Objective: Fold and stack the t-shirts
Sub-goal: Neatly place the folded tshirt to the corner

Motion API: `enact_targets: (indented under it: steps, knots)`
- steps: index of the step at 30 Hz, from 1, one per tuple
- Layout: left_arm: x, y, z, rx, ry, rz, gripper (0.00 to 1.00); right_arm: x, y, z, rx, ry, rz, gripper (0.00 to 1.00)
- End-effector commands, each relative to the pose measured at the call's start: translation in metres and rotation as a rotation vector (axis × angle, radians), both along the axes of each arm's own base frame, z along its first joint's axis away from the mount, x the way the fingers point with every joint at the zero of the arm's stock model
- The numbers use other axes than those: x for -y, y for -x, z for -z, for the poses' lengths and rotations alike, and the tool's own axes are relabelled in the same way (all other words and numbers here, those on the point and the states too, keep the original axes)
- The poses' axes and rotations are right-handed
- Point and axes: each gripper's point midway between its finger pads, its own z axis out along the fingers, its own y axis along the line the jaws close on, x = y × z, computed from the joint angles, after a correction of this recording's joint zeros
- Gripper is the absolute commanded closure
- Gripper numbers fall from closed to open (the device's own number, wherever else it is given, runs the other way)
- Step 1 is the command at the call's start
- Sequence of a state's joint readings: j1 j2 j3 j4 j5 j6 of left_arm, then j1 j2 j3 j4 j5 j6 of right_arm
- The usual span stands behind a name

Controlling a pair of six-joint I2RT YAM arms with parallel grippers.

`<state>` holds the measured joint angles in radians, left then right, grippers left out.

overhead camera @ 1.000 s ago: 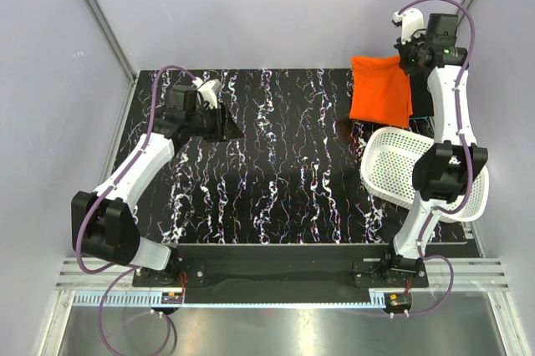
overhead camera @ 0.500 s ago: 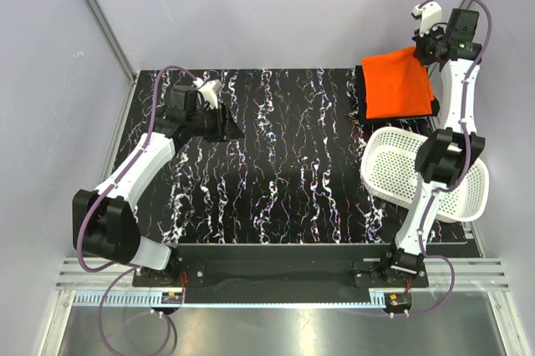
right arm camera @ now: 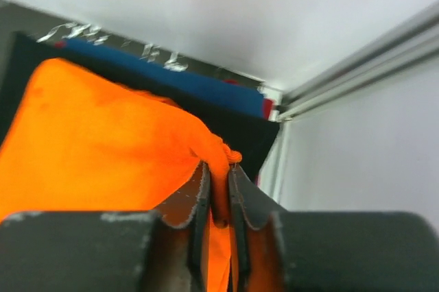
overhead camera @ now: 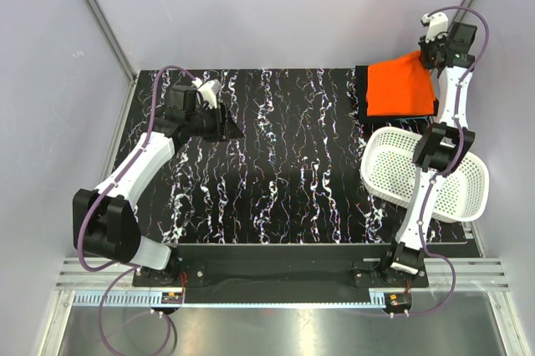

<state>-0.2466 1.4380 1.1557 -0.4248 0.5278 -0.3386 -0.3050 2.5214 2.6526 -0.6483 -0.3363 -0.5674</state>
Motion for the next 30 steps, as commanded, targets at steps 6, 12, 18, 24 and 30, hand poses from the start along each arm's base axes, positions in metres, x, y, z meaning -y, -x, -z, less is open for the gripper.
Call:
enact_targets:
  steps: [6, 12, 18, 24, 30]
  knots:
    - [-0.003, -0.007, -0.014, 0.071, 0.001, -0.002, 0.46, 0.029, -0.042, -0.04, 0.262, 0.003, 0.126, 0.51]
    - [-0.002, -0.008, -0.013, 0.064, 0.005, 0.001, 0.45, 0.032, -0.034, -0.066, 0.294, -0.05, 0.207, 0.28]
    - [-0.008, -0.008, -0.019, 0.097, -0.014, -0.021, 0.44, 0.044, 0.0, -0.096, 0.296, -0.143, 0.411, 0.11]
    - [-0.008, -0.002, -0.026, 0.115, -0.005, -0.018, 0.44, 0.018, 0.018, -0.072, 0.196, -0.288, 0.381, 0.44]
    - [-0.006, -0.003, -0.024, 0.103, 0.004, -0.008, 0.43, 0.001, 0.01, -0.022, 0.096, -0.341, 0.293, 0.67]
